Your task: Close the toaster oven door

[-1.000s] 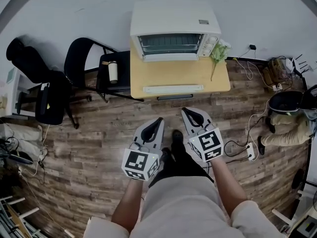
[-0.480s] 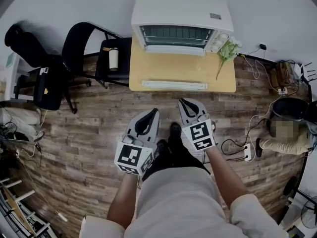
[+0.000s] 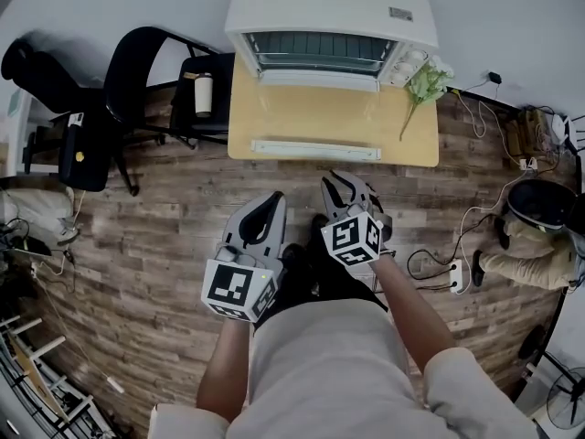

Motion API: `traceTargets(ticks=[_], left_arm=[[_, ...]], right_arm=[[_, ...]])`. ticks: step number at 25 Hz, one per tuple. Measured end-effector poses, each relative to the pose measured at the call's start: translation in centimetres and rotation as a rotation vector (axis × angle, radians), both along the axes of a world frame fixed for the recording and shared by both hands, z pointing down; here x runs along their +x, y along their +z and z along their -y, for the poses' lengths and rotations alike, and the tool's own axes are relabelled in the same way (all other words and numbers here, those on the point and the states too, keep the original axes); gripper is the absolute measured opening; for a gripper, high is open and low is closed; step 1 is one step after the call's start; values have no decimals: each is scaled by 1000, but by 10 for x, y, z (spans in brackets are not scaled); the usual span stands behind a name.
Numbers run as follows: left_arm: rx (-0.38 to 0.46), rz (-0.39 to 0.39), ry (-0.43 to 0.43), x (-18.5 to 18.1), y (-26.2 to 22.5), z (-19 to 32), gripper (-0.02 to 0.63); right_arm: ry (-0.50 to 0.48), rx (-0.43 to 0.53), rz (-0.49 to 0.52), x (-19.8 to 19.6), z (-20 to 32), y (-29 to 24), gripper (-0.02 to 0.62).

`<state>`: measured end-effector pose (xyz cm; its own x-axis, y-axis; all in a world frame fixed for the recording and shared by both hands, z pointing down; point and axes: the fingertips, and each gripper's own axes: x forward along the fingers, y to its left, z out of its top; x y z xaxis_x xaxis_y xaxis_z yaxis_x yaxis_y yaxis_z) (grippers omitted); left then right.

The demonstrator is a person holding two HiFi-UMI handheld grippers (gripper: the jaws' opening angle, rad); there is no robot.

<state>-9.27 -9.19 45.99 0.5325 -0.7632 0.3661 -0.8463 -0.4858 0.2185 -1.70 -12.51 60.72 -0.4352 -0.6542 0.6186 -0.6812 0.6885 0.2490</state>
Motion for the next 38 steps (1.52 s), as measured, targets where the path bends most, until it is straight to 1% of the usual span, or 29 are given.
traceTargets(ticks=[4, 6, 8, 13, 15, 17, 20, 22, 26, 30, 36, 38], left_arm=[[-18, 1, -10, 5, 7, 1, 8], [-19, 9, -10, 5, 9, 3, 8], [-17, 12, -13, 3, 11, 4, 8], [-24, 6, -25, -5, 16, 2, 8], [-33, 4, -32, -10, 19, 0, 8], [-44, 4, -43, -15, 25, -2, 8], [-60, 5, -59, -21, 36, 0, 8], [-73, 7, -68, -25, 43, 0, 8], [-93, 19, -80, -32, 52, -1, 8], [-103, 23, -82, -33, 57, -1, 8], [-115, 29, -66, -33, 62, -2, 8], [-121, 36, -64, -36, 65, -4, 8]], right_arm=[[-45, 36, -109, 1, 0, 17, 72], [-52, 65, -172, 0, 3, 26, 74], [-56, 87, -214, -2, 6, 33, 74], [-57, 81, -239, -6, 7, 51, 75], [-57, 73, -247, -6, 8, 58, 93], [-62, 69, -261, -5, 9, 66, 95], [-77, 76, -300, -3, 16, 80, 100], [-83, 80, -332, -2, 19, 90, 115], [-100, 118, -397, -5, 22, 100, 136], [-91, 163, -422, -7, 27, 106, 127], [-80, 166, -455, -5, 33, 118, 184], [-77, 181, -465, -5, 34, 120, 198]])
